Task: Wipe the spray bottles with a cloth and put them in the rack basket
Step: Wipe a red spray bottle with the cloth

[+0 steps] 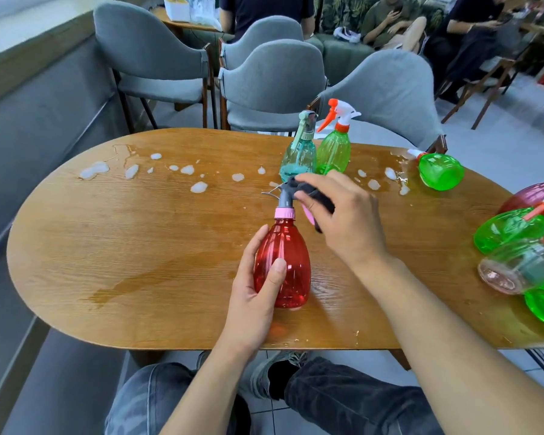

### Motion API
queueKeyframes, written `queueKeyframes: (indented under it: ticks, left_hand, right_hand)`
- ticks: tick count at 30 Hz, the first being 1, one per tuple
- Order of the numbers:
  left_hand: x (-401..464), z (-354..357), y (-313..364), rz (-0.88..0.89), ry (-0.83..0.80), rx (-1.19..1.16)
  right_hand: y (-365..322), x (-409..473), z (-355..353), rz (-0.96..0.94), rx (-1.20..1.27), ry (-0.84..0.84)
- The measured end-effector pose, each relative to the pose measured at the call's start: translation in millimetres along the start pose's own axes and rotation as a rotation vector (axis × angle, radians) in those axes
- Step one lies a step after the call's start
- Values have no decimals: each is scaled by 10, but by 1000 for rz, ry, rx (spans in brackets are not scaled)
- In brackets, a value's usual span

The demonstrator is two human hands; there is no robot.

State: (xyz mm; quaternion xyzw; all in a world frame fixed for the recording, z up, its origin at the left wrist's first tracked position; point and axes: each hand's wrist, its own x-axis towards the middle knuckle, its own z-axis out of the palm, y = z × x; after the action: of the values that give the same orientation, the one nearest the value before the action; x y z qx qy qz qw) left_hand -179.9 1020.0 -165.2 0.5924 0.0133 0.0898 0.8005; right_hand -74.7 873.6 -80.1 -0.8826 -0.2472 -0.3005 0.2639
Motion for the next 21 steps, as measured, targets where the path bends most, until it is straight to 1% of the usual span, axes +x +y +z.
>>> queueKeyframes:
  ticks: [2, 5, 6, 7, 10, 11, 12, 15, 16, 18, 21]
  left_hand:
    - [2, -2, -9, -5, -3, 5]
    - [19, -4, -25, 14, 14, 26]
    - [23, -5, -31, 16, 16, 26]
    - [24, -6, -29, 11, 13, 24]
    - [18, -12, -35, -7, -7, 17]
    - [15, -12, -35, -6, -9, 16]
    - [13, -11, -37, -1, -9, 19]
    - [10, -3, -37, 19, 3, 22]
    - [13, -2, -38, 23, 5, 16]
    - [22, -7, -45, 17, 12, 2]
    - [30, -18, -50, 8, 29, -18]
  right_hand:
    - [-7, -8, 3, 2, 11, -20]
    - [-95, -88, 33, -98, 98, -185]
    - [-109, -98, 36, -114, 100, -208]
    - [-98, -87, 38, -109, 84, -191]
    - [-2, -6, 16, 2, 13, -23]
    - [10, 0, 9, 26, 9, 1]
    - [2, -12, 10, 20, 25, -16]
    - [-72, -107, 20, -95, 131, -199]
    - [-74, -121, 15, -119, 144, -231]
    - [-16, -103, -6, -95, 107, -196]
    - [133, -59, -100, 51, 7, -52]
